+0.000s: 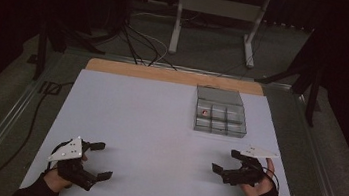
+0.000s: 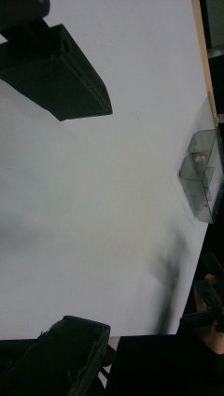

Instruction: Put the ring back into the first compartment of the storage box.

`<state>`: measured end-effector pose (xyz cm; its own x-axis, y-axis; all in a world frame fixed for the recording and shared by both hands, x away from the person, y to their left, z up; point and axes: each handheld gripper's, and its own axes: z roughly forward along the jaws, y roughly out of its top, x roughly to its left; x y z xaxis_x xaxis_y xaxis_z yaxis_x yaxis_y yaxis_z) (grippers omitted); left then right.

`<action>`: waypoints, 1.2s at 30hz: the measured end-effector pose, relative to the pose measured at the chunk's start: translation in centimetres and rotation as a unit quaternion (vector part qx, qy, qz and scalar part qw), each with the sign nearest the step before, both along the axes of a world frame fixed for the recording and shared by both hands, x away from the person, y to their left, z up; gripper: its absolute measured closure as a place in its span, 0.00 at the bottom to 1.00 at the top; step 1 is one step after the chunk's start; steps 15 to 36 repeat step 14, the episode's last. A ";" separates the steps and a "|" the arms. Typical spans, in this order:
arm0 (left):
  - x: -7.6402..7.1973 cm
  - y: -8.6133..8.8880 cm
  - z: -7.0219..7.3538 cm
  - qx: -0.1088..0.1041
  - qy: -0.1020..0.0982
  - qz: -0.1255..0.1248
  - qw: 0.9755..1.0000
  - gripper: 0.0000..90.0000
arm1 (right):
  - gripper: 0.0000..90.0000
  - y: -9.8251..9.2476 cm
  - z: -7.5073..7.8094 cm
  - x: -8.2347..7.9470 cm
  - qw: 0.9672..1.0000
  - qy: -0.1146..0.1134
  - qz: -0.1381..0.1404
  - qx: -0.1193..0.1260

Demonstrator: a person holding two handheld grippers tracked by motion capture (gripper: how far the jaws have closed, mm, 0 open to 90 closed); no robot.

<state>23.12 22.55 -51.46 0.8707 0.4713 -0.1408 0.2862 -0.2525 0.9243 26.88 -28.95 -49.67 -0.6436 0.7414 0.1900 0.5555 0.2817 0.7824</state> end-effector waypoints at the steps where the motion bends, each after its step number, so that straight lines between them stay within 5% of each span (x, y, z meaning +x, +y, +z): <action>1: 0.0 0.0 0.0 0.000 0.000 0.000 1.000 0.01 | 0.00 -0.2 -0.2 -0.2 1.000 0.000 0.002 0.001; 13: 0.0 -0.1 0.0 0.000 0.000 -0.002 1.000 0.01 | 0.00 -2.3 -1.6 -2.3 1.000 -0.004 -0.020 -0.003; 36: 0.0 -0.1 0.0 0.000 0.000 -0.002 1.000 0.01 | 0.00 -2.4 -1.6 -2.4 1.000 -0.007 -0.022 -0.002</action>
